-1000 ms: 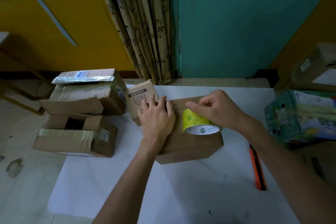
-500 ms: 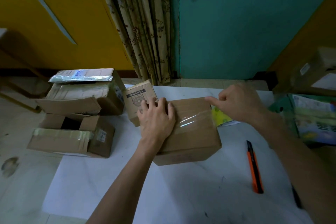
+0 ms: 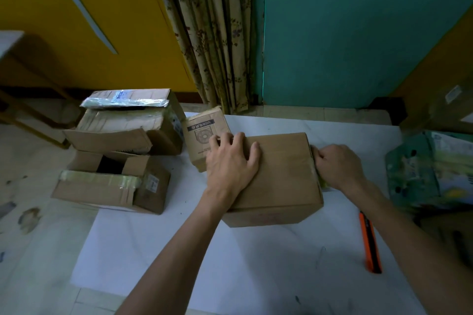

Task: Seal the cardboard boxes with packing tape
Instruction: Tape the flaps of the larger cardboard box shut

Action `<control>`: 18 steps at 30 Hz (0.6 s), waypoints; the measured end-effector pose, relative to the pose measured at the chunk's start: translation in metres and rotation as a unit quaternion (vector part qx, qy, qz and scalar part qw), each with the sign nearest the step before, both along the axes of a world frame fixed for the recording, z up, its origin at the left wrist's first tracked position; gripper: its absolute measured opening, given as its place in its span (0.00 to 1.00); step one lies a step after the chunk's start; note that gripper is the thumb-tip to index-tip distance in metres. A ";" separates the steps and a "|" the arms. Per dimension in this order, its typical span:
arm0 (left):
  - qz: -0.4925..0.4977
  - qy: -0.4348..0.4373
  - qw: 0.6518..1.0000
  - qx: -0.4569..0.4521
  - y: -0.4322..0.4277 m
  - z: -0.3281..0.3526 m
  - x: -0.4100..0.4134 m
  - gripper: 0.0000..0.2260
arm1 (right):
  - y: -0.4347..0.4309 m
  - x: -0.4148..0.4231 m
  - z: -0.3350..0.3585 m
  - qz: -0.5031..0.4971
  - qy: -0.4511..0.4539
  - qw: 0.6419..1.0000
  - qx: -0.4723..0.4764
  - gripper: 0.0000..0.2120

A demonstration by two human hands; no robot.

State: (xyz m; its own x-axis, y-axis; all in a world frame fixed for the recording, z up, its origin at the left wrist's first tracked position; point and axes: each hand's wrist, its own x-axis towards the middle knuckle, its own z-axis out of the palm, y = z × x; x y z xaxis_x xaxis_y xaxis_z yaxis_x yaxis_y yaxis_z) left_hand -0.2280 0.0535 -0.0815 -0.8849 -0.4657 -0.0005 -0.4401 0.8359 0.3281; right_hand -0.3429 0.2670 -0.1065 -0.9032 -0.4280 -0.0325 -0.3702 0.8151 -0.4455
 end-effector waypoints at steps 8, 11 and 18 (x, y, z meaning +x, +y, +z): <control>0.000 0.010 1.000 0.029 -0.015 -0.003 0.003 0.25 | -0.008 0.004 0.009 0.006 -0.013 1.000 0.005 0.33; 0.011 0.029 0.997 0.069 -0.040 -0.003 0.014 0.26 | -0.014 0.013 0.031 0.039 -0.026 0.997 -0.069 0.32; 0.069 0.125 0.953 0.269 -0.108 -0.015 0.051 0.15 | -0.040 0.053 0.052 0.136 -0.148 0.929 -0.310 0.31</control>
State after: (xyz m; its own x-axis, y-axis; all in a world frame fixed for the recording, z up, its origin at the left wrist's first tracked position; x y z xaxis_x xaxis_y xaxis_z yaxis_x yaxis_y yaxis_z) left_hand -0.1773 -0.0547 -0.0962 -0.8193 -0.5693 -0.0684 -0.3848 0.4574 0.8017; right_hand -0.2903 0.2268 -0.0545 -0.7495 -0.6587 0.0662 -0.3106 0.2617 -0.9138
